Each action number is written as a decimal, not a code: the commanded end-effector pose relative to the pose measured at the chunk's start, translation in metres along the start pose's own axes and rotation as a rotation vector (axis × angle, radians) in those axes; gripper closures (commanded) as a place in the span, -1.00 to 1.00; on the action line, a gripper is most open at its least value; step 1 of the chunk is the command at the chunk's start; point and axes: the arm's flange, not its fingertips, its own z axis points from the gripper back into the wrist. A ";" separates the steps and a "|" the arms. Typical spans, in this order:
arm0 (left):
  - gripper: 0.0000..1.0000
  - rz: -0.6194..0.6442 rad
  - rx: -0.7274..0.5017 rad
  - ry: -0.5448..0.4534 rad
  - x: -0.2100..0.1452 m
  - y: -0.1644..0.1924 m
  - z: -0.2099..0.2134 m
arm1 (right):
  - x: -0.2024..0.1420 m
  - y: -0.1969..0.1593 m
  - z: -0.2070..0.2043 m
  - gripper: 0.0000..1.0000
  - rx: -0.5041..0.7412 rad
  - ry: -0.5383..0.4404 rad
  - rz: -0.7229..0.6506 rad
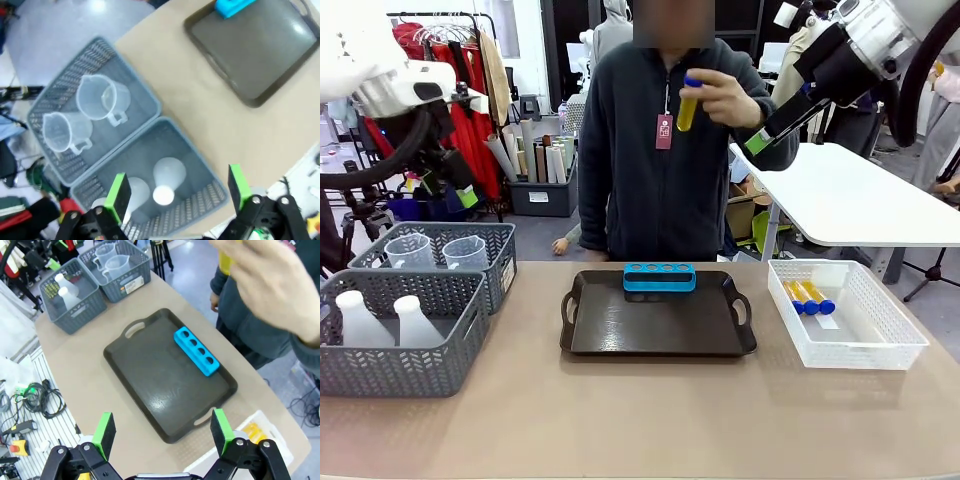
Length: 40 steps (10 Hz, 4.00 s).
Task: Prepare the laboratory tools.
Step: Pick up one Large Measuring Cup and place it on the Handle tray.
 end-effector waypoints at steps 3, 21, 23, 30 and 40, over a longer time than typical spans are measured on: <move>-1.00 0.206 0.122 0.039 0.010 0.046 -0.069 | 0.000 -0.001 0.001 -1.00 0.002 -0.008 0.001; -1.00 0.359 0.099 0.158 0.000 0.112 -0.219 | 0.000 -0.001 0.001 -1.00 0.002 -0.008 0.001; -0.53 0.354 0.104 0.175 0.001 0.112 -0.223 | 0.000 -0.001 0.001 -1.00 0.002 -0.008 0.001; 1.00 0.353 0.114 0.188 0.001 0.115 -0.222 | 0.000 -0.001 0.001 -1.00 0.002 -0.008 0.001; 1.00 0.279 0.033 0.175 0.023 0.090 -0.090 | 0.000 -0.001 0.001 -1.00 0.002 -0.008 0.001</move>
